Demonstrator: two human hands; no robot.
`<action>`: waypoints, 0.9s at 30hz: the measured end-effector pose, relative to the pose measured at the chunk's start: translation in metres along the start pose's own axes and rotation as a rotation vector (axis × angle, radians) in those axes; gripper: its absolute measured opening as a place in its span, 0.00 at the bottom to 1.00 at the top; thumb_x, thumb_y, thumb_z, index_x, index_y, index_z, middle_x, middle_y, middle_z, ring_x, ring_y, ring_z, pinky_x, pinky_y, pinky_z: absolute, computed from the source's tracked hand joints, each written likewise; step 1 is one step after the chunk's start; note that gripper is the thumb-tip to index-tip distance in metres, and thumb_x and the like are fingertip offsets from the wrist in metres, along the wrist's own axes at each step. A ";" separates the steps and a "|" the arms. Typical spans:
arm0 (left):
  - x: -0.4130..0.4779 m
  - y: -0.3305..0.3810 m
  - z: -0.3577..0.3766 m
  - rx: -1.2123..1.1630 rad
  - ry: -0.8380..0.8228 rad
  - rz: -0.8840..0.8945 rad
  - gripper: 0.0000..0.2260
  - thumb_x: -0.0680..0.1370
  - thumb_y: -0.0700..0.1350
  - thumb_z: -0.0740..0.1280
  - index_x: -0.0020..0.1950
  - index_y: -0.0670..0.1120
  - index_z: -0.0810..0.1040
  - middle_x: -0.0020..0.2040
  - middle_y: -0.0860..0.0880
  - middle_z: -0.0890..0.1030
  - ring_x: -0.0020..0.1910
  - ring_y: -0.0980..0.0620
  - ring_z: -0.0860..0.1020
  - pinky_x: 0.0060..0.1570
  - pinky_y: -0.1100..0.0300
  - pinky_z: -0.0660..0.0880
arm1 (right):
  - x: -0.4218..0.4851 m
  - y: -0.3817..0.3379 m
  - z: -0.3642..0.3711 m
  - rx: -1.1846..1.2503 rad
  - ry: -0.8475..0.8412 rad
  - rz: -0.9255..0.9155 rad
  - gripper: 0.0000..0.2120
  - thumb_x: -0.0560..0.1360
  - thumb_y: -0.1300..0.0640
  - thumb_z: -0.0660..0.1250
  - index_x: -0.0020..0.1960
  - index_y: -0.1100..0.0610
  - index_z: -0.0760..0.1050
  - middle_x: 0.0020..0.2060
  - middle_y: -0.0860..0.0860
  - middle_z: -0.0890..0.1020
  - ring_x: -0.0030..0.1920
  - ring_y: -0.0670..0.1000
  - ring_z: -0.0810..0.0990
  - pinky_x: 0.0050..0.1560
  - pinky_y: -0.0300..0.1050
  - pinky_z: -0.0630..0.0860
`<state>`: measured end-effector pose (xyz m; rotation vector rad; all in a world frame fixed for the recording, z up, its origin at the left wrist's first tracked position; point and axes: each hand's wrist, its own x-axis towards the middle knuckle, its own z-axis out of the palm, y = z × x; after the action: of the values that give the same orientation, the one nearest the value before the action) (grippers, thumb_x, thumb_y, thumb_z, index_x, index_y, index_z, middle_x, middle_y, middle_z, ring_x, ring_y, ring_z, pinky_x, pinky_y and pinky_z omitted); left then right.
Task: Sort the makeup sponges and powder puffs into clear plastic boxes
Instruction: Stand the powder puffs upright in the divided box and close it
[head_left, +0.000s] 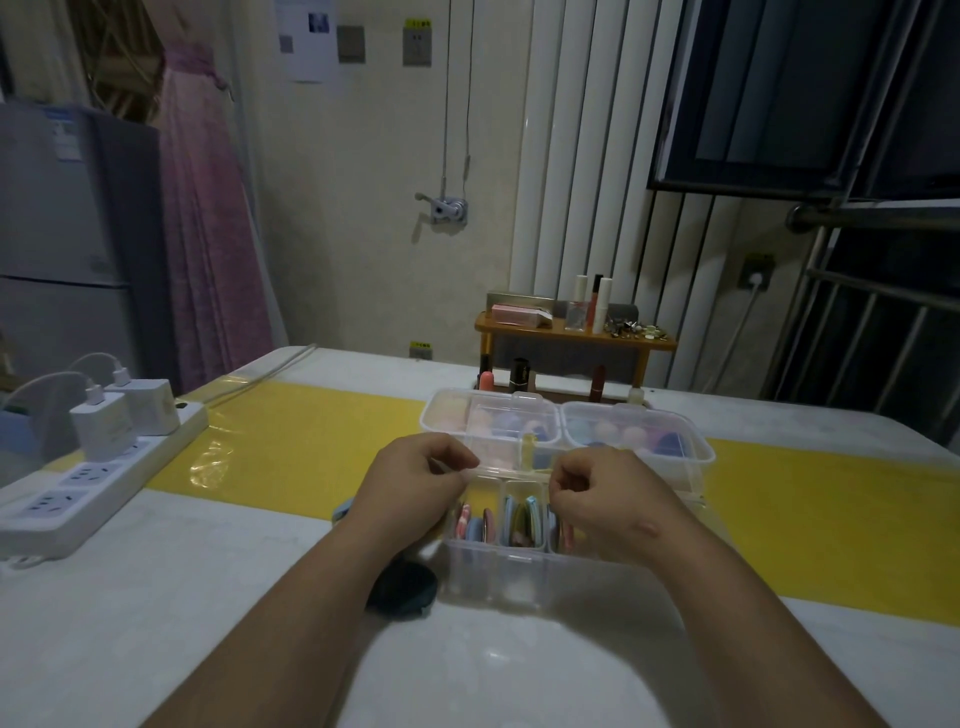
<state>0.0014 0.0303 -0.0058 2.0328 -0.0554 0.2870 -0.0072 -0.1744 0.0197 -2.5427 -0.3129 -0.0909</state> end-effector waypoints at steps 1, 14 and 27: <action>0.000 0.000 0.000 -0.005 -0.001 -0.004 0.06 0.75 0.40 0.71 0.45 0.51 0.85 0.39 0.51 0.84 0.41 0.52 0.83 0.45 0.53 0.82 | 0.000 0.000 0.000 -0.007 0.002 0.005 0.06 0.75 0.57 0.66 0.41 0.48 0.77 0.39 0.47 0.80 0.42 0.48 0.79 0.46 0.47 0.81; -0.002 0.004 -0.007 -0.139 0.126 -0.054 0.16 0.77 0.29 0.58 0.42 0.45 0.82 0.47 0.46 0.81 0.34 0.52 0.77 0.22 0.69 0.70 | 0.002 0.002 0.002 0.061 0.106 -0.051 0.09 0.76 0.59 0.66 0.40 0.46 0.77 0.39 0.46 0.81 0.42 0.47 0.79 0.44 0.43 0.79; 0.010 -0.017 -0.006 0.694 -0.143 0.122 0.09 0.69 0.43 0.67 0.44 0.53 0.85 0.54 0.59 0.82 0.52 0.53 0.78 0.52 0.54 0.76 | 0.000 0.000 0.005 0.061 0.149 -0.128 0.10 0.77 0.58 0.65 0.41 0.44 0.75 0.37 0.45 0.79 0.38 0.45 0.76 0.37 0.35 0.69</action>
<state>0.0129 0.0446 -0.0154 2.7451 -0.1909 0.2569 -0.0066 -0.1716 0.0153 -2.4373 -0.4124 -0.3135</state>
